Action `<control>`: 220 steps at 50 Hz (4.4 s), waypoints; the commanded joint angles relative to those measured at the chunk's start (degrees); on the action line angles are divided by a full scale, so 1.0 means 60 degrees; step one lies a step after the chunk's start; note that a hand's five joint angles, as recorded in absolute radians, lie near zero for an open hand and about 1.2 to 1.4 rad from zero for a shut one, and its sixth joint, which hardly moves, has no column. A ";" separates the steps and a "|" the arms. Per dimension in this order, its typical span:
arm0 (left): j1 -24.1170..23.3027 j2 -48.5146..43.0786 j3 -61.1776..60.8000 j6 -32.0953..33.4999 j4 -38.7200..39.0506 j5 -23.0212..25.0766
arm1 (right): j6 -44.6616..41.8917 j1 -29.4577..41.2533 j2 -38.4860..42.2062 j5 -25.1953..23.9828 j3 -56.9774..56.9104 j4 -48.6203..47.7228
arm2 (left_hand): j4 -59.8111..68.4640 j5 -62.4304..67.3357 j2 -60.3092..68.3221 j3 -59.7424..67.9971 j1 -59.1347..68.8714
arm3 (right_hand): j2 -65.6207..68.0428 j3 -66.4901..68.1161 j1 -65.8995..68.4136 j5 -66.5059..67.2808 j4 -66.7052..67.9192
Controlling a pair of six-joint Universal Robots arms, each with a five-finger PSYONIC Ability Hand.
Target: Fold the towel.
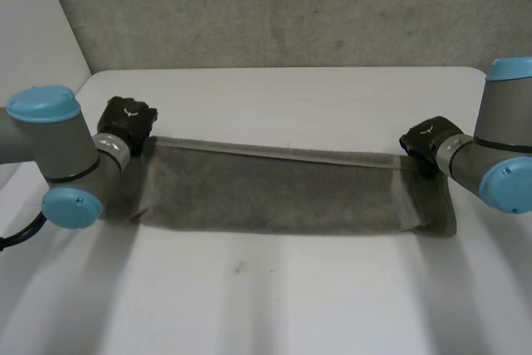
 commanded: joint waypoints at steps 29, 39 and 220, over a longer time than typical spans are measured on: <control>-0.0304 0.2410 -0.2036 -0.0316 0.1085 -0.0218 | 0.1362 0.0052 -0.4049 0.0337 0.3748 -0.2516 | -0.9963 -0.9943 -0.9978 -0.9949 -0.9836 | -0.9558 -0.9766 -0.7518 -0.9510 -0.9767; -0.0172 0.4316 -0.3869 -0.3666 0.0544 -0.0130 | 0.2267 -0.0606 -0.5104 -0.0761 0.7055 -0.2735 | -0.9963 -0.9943 -0.9978 -0.9949 -0.9836 | -0.9546 -0.9753 -0.7506 -0.9498 -0.9755; -0.2970 0.3615 -0.3095 -0.5489 0.0381 -0.1082 | 0.4746 0.3729 -0.4181 -0.1363 0.5139 -0.3542 | -0.9963 -0.9943 -0.9978 -0.9949 -0.9836 | -0.9558 -0.9766 -0.7518 -0.9510 -0.9767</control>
